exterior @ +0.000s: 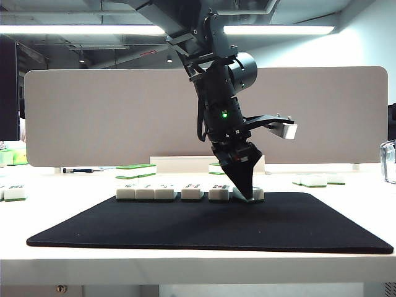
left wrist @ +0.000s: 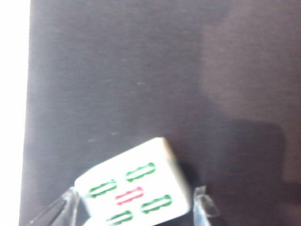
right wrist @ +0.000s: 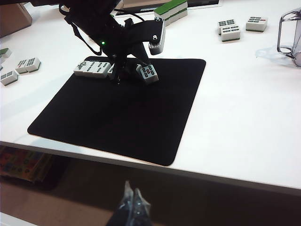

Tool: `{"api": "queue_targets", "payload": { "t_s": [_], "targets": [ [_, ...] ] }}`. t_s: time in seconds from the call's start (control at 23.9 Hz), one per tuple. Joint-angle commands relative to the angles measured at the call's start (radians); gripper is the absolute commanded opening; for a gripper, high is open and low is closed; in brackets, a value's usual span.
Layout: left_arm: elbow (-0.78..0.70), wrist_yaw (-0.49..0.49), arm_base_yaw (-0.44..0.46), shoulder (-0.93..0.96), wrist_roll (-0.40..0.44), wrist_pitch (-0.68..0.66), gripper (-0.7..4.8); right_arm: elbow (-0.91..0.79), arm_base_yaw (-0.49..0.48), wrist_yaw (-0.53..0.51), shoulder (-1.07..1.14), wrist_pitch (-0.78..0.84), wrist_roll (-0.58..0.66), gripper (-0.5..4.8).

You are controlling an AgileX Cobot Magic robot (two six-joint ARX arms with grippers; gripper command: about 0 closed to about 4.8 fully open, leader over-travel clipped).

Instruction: Align six mahjong tiles in a row on the table.

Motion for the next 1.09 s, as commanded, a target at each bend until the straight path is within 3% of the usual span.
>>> {"api": "queue_targets", "payload": {
  "t_s": [0.04, 0.25, 0.46, 0.54, 0.71, 1.09],
  "targets": [
    [0.003, -0.093, -0.011, -0.025, -0.002, 0.033, 3.18, 0.003, 0.000, -0.003, -0.011, 0.012, -0.002, -0.01],
    [0.003, -0.093, -0.060, -0.073, -0.167, 0.145, 3.17, 0.003, 0.000, -0.002, -0.011, 0.013, -0.002, -0.01],
    [0.002, -0.081, -0.084, -0.026, -0.185, 0.211, 2.60, 0.003, 0.000, -0.003, -0.011, 0.012, -0.002, -0.01],
    [0.002, -0.081, -0.083, -0.008, -0.185, 0.211, 1.64, 0.003, 0.000, -0.003, -0.011, 0.012, -0.002, -0.01],
    [0.002, -0.081, -0.083, 0.014, -0.185, 0.216, 0.75, 0.003, 0.000, -0.003, -0.011, 0.012, -0.002, -0.01],
    [0.002, -0.092, -0.080, 0.027, -0.248, 0.190, 0.52, 0.003, 0.000, -0.003, -0.011, 0.012, -0.002, -0.01]
  ]
}}
